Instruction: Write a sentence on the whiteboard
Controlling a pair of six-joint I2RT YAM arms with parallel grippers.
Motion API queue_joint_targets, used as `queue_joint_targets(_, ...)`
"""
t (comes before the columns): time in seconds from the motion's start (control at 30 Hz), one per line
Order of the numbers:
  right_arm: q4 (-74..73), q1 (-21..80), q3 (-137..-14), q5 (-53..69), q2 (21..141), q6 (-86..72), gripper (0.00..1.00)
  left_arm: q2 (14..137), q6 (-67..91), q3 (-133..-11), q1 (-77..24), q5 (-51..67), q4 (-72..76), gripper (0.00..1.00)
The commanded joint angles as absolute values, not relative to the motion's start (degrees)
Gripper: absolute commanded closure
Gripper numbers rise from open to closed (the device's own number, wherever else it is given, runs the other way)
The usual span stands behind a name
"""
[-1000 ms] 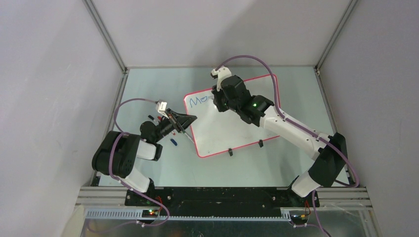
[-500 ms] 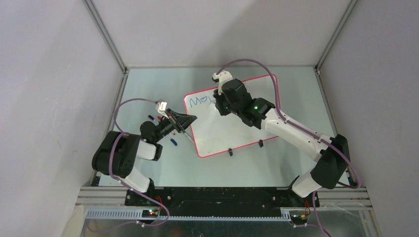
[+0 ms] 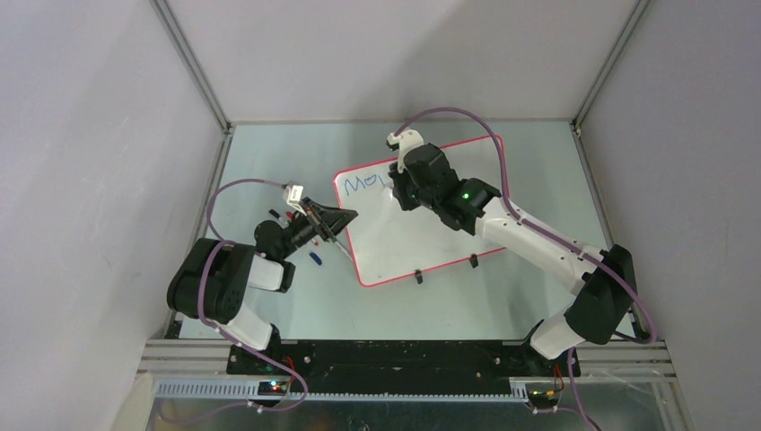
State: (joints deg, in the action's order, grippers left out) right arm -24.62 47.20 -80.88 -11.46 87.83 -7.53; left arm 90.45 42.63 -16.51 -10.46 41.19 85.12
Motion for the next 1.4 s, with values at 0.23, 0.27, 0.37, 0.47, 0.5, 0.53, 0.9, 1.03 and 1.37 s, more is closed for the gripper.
queue_joint_targets(0.23, -24.7, 45.8, -85.8, -12.3, 88.8, -7.9, 1.0, 90.4, 39.9, -17.9, -11.1, 41.7, 87.7, 0.89)
queue_joint_targets(0.27, -24.8, 45.8, -86.0, -12.2, 88.9, -7.9, 1.0, 90.3, 39.9, -17.9, -11.1, 41.7, 87.7, 0.89)
queue_joint_targets(0.37, -25.2, 45.7, -87.1, -12.4, 89.3, -7.6, 1.0, 90.4, 39.9, -17.9, -11.1, 41.8, 87.7, 0.89)
queue_joint_targets(0.47, -25.4, 45.6, -87.7, -12.3, 89.6, -7.6, 1.0, 90.4, 39.9, -17.9, -11.2, 41.8, 87.7, 0.89)
queue_joint_targets(0.5, -25.5, 45.6, -87.8, -12.2, 89.6, -7.6, 1.0, 90.4, 39.9, -17.9, -11.2, 41.7, 87.7, 0.89)
queue_joint_targets(0.53, -25.6, 45.6, -87.9, -12.2, 89.6, -7.7, 1.0, 90.4, 39.9, -17.9, -11.2, 41.7, 87.7, 0.89)
queue_joint_targets(0.9, -25.6, 45.8, -86.5, -11.3, 85.9, -8.2, 1.0, 90.4, 40.0, -18.0, -11.1, 41.8, 87.7, 0.88)
queue_joint_targets(1.03, -25.4, 45.9, -85.5, -11.2, 83.8, -8.2, 1.0, 90.3, 40.0, -17.8, -11.2, 41.7, 87.7, 0.86)
queue_joint_targets(1.37, -25.9, 45.3, -83.6, -12.0, 83.8, -8.2, 1.0, 90.2, 39.9, -17.8, -11.2, 41.7, 87.7, 0.87)
